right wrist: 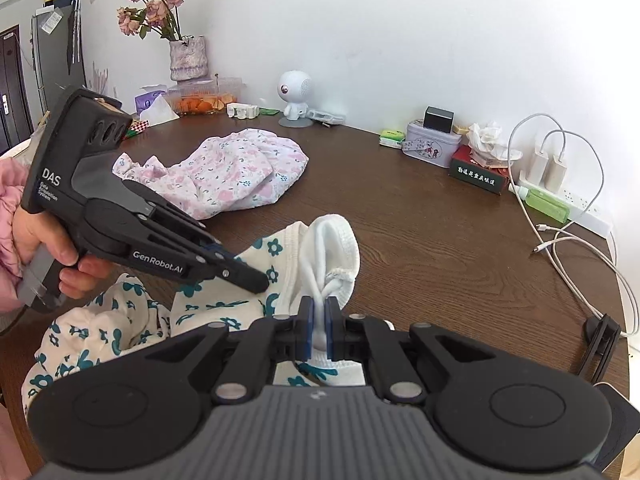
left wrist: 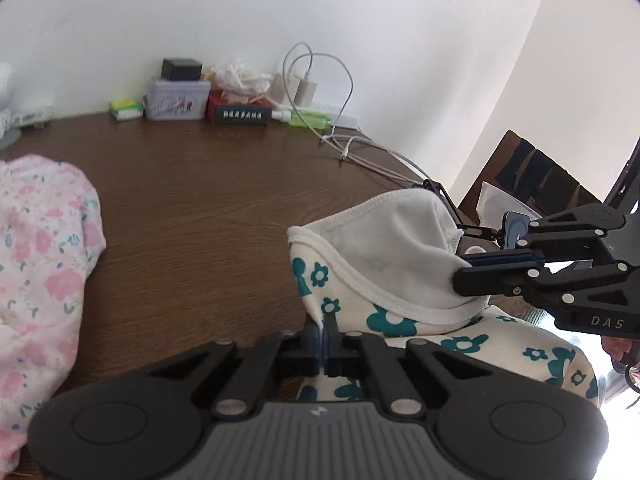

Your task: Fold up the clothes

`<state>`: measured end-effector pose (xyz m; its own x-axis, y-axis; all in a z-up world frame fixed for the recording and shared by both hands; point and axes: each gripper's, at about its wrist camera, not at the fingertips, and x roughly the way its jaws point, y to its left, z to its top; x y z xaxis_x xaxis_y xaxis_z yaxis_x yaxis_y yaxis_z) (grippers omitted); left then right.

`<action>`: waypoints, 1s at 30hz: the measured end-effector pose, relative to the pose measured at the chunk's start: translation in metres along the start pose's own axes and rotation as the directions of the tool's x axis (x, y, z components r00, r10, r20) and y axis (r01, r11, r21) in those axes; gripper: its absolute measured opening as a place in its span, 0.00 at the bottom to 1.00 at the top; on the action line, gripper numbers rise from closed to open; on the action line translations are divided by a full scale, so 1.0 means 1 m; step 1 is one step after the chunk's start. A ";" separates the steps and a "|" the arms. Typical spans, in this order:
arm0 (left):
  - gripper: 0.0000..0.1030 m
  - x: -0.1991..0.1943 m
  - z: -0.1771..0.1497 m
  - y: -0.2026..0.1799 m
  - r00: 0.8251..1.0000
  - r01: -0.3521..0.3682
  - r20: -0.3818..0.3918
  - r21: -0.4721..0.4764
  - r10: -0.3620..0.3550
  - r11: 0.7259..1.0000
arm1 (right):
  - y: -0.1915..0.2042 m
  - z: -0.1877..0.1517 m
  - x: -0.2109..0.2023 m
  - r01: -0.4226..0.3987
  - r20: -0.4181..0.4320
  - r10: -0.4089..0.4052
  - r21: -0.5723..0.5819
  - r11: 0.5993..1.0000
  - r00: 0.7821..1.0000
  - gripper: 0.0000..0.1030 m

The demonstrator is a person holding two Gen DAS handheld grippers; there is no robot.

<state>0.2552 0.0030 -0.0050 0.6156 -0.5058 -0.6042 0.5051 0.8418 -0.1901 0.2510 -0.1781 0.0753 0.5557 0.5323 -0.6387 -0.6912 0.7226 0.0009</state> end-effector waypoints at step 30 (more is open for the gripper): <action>0.00 -0.100 -0.011 -0.078 0.989 -0.143 0.086 0.320 0.122 0.936 | -0.052 0.016 0.041 -0.031 -0.167 0.091 0.331 0.943 0.982 0.03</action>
<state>0.1477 -0.0098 0.0619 0.7222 -0.4134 -0.5545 0.5785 0.8005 0.1567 0.3175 -0.1869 0.0615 0.4056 0.5147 -0.7553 -0.5165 0.8109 0.2752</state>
